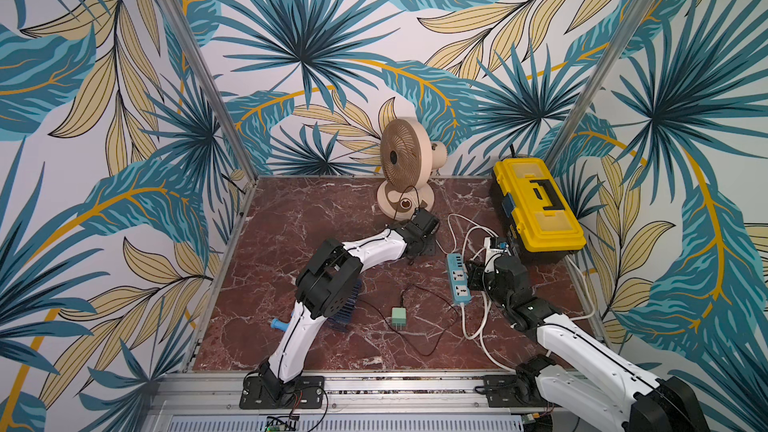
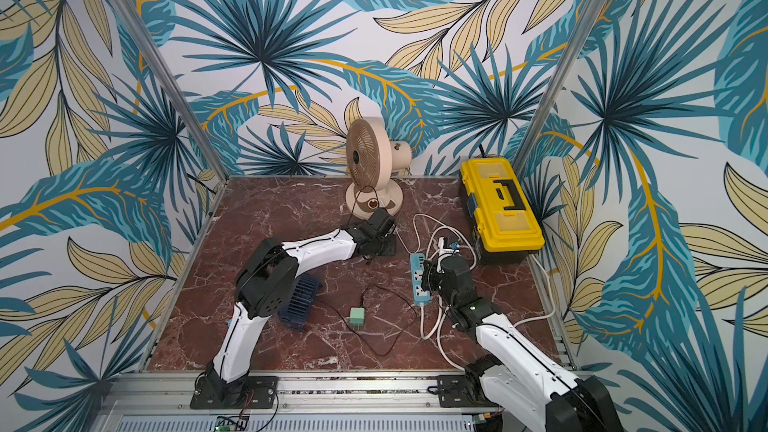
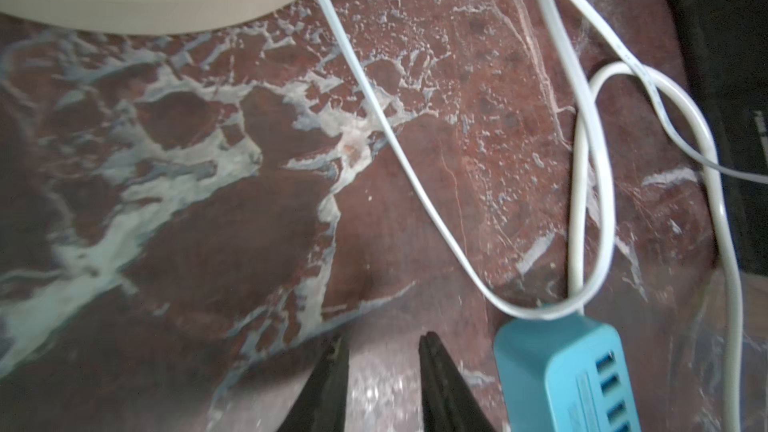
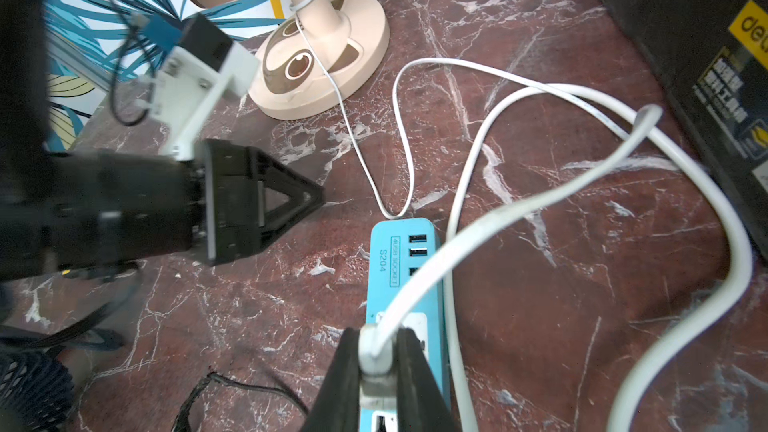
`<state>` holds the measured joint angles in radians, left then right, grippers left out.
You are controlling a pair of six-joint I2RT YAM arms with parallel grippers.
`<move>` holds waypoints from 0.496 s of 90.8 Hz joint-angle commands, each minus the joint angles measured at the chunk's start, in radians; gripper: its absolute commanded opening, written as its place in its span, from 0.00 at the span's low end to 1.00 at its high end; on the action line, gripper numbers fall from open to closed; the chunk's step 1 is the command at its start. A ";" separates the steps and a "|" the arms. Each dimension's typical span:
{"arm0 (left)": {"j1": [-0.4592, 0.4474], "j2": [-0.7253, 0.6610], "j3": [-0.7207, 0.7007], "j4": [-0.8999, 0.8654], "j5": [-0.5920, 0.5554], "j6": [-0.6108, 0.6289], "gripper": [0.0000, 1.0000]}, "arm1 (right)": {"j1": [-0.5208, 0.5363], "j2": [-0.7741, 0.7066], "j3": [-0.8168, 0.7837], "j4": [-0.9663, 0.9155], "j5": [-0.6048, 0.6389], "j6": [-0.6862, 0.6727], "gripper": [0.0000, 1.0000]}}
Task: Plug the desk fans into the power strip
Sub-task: Adjust the socket at the center of the board.
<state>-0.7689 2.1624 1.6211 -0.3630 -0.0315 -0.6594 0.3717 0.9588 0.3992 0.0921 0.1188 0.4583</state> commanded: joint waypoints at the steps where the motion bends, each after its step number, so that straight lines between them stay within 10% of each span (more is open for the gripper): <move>1: -0.001 -0.107 -0.077 0.063 0.022 0.019 0.37 | -0.002 0.020 -0.040 0.089 0.019 0.031 0.00; 45: -0.004 -0.368 -0.380 0.194 0.058 0.025 0.40 | 0.023 0.121 -0.122 0.292 0.042 0.015 0.00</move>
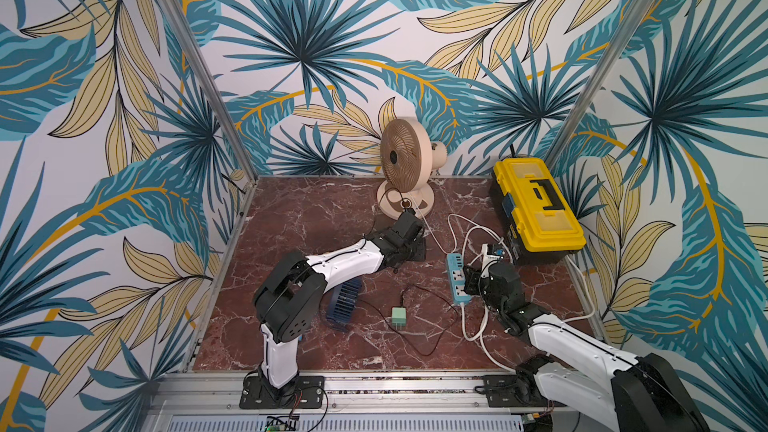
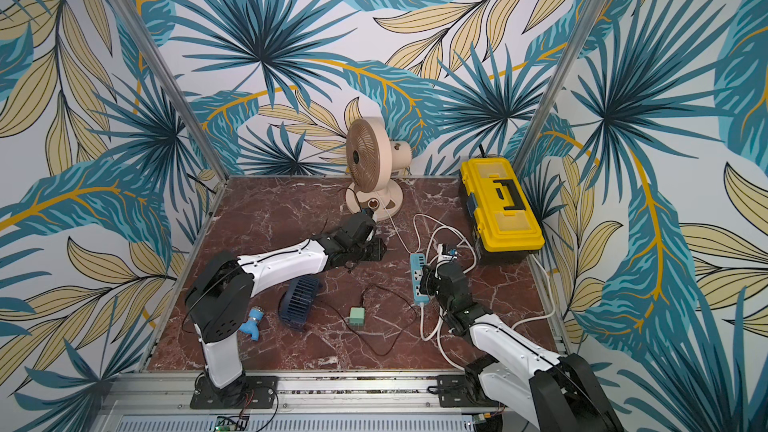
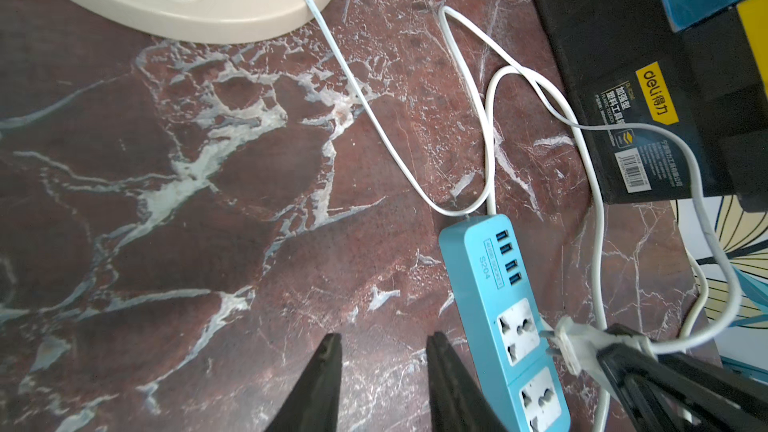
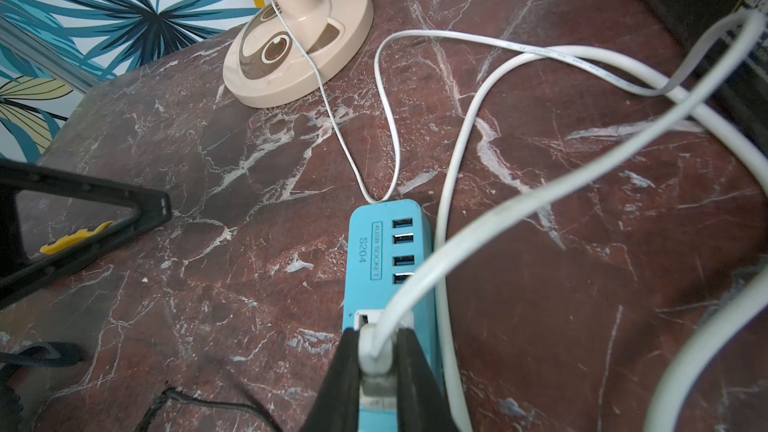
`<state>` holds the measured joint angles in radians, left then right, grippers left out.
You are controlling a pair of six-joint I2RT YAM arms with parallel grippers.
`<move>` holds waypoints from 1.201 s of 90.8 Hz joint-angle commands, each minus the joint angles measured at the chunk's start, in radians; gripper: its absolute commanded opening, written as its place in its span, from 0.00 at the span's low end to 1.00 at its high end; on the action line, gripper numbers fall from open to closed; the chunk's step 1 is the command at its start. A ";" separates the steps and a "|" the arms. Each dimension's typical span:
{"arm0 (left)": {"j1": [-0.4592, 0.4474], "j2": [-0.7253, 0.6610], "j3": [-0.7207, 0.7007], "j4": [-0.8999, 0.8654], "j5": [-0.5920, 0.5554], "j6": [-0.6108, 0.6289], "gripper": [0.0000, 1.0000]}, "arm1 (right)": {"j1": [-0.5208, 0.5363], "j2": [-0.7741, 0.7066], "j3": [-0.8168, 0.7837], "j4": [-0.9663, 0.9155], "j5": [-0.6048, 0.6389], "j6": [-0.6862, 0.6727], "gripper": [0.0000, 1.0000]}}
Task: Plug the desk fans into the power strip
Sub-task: Adjust the socket at the center of the board, then insert the plug into the socket.
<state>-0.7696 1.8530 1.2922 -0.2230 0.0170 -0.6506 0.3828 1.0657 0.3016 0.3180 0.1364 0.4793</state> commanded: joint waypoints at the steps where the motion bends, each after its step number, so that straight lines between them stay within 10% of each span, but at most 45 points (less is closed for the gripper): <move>1: -0.003 -0.062 -0.055 0.053 0.010 0.017 0.40 | 0.014 0.018 -0.024 0.067 0.026 -0.006 0.00; 109: 0.001 -0.107 -0.116 0.057 -0.017 0.037 0.47 | 0.168 0.179 0.006 -0.071 0.156 0.019 0.00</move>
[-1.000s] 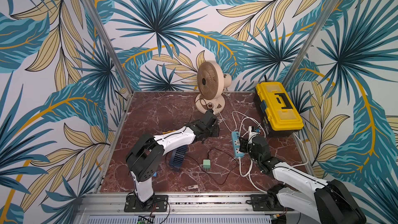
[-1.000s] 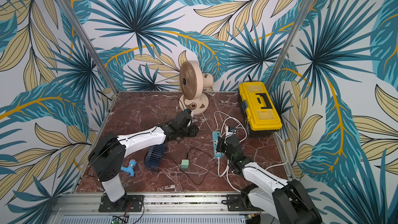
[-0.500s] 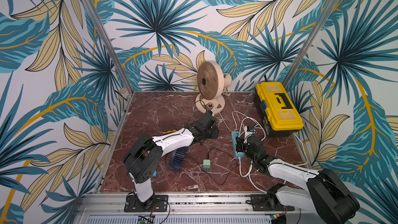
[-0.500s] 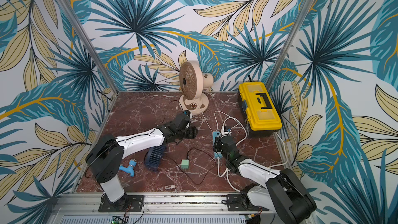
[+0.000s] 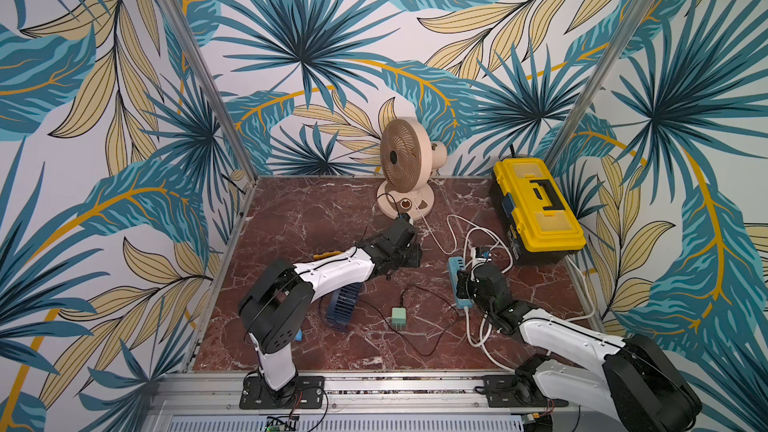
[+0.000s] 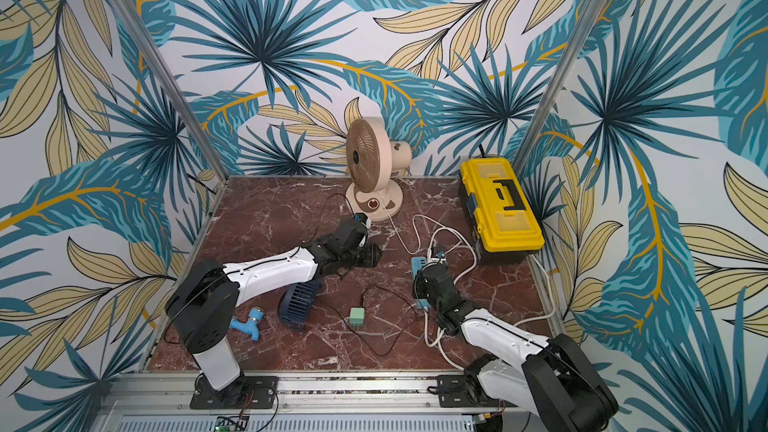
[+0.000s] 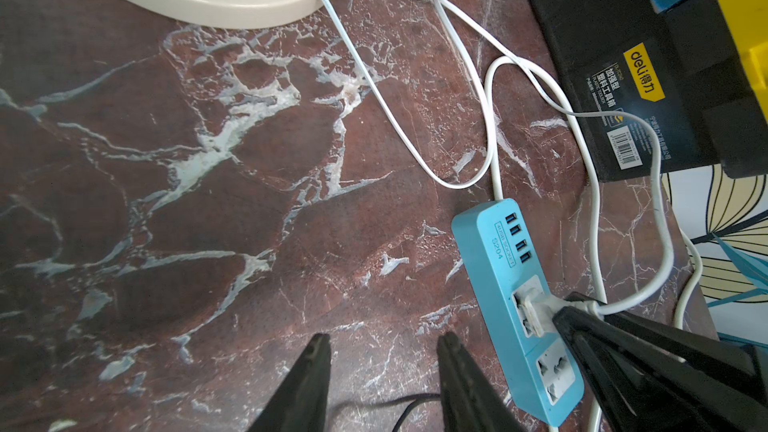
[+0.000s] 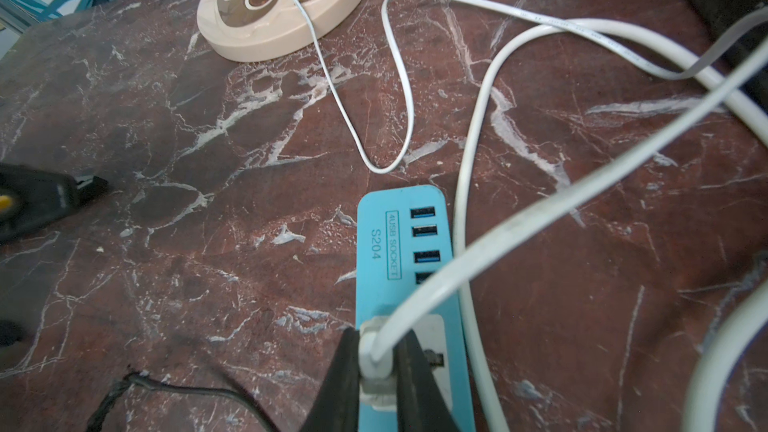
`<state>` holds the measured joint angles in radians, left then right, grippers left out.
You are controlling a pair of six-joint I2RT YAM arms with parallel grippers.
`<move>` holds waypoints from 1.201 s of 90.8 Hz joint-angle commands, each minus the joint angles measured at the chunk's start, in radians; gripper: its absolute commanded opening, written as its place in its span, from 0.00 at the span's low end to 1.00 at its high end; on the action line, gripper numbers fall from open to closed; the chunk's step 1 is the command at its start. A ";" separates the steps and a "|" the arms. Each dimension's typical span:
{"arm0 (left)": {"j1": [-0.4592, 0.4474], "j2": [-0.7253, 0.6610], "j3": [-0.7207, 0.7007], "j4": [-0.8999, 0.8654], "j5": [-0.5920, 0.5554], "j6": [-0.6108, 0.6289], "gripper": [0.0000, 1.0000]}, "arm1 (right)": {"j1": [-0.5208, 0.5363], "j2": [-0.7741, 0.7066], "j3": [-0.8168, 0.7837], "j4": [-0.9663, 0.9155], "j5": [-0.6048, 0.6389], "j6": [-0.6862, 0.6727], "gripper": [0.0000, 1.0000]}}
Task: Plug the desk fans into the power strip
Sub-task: Insert the plug into the socket.
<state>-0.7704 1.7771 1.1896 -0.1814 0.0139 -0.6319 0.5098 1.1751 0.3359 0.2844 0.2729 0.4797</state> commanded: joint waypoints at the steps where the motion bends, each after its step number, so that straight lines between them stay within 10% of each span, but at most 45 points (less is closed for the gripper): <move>1: 0.002 -0.031 -0.015 0.016 -0.015 0.018 0.47 | 0.054 0.075 -0.029 -0.033 0.027 0.020 0.00; 63: 0.019 -0.096 -0.064 0.014 -0.025 0.032 0.47 | 0.157 0.375 0.106 0.066 0.239 -0.006 0.00; 109: 0.027 -0.150 -0.106 -0.001 -0.028 0.046 0.56 | 0.084 0.420 0.212 0.007 0.164 -0.095 0.07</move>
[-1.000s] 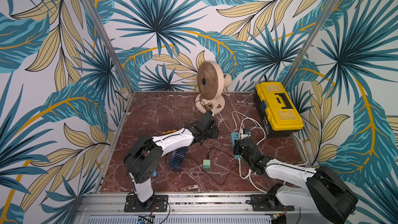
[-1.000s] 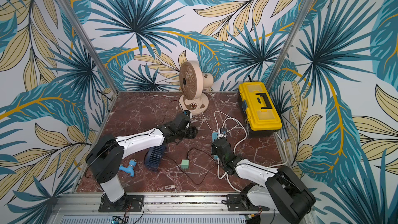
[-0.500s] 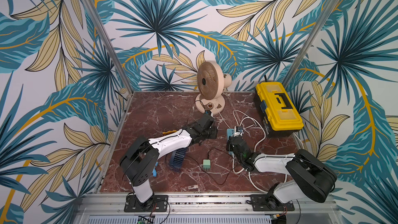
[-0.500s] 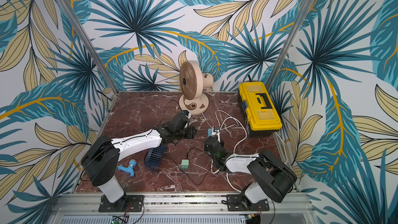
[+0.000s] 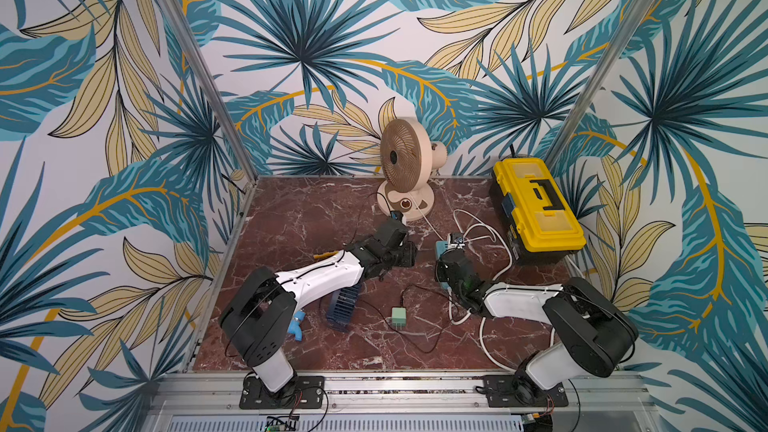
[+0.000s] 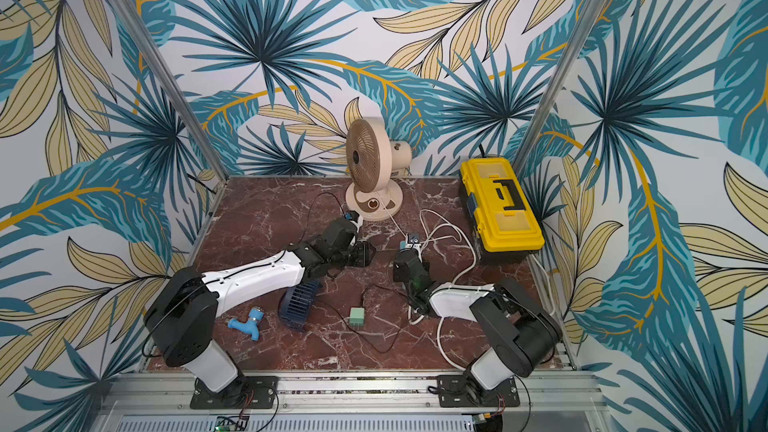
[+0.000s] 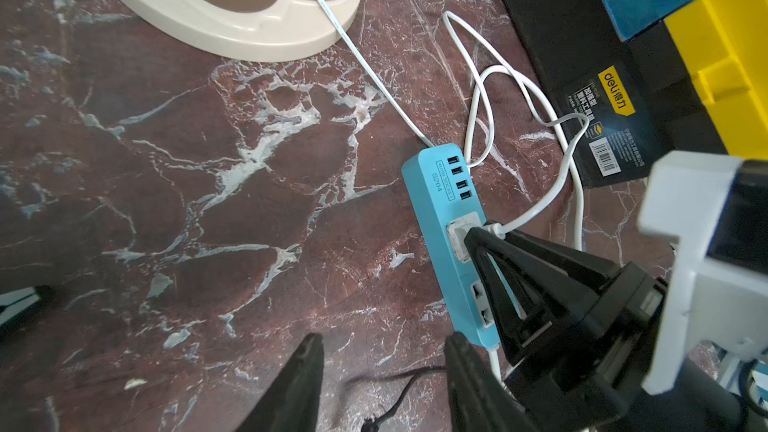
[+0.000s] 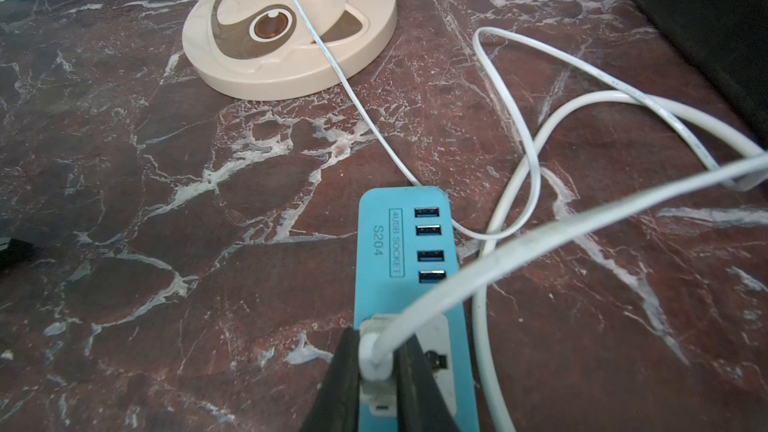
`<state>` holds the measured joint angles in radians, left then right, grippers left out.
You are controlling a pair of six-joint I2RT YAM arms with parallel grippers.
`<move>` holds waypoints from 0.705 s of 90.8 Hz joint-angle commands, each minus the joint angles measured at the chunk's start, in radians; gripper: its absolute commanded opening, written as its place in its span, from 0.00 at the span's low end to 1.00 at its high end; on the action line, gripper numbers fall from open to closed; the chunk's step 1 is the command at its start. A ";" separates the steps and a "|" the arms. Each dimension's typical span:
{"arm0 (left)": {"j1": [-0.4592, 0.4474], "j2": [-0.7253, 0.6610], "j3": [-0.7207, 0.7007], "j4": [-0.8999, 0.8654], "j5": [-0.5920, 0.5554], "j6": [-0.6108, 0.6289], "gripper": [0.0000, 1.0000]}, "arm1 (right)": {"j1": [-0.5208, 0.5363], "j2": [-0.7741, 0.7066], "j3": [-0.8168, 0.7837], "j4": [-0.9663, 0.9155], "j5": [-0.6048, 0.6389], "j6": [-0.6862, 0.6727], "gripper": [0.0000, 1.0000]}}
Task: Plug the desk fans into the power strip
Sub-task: Insert the plug into the socket.
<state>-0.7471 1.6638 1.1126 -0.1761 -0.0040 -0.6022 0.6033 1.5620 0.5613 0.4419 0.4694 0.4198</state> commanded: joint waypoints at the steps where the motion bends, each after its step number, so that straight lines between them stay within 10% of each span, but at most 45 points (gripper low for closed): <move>1: 0.004 -0.036 -0.030 -0.008 -0.009 0.016 0.56 | -0.010 0.032 -0.012 -0.153 -0.033 -0.037 0.08; 26: 0.005 -0.063 -0.048 -0.027 0.008 0.013 0.65 | -0.012 -0.055 0.048 -0.294 -0.080 -0.085 0.44; 64: 0.006 -0.163 -0.104 -0.090 0.028 0.019 0.72 | -0.012 -0.353 0.158 -0.581 -0.210 -0.082 0.70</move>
<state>-0.7460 1.5459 1.0470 -0.2295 0.0200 -0.5922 0.5941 1.2869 0.7017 -0.0029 0.3202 0.3309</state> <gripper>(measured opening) 0.708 0.688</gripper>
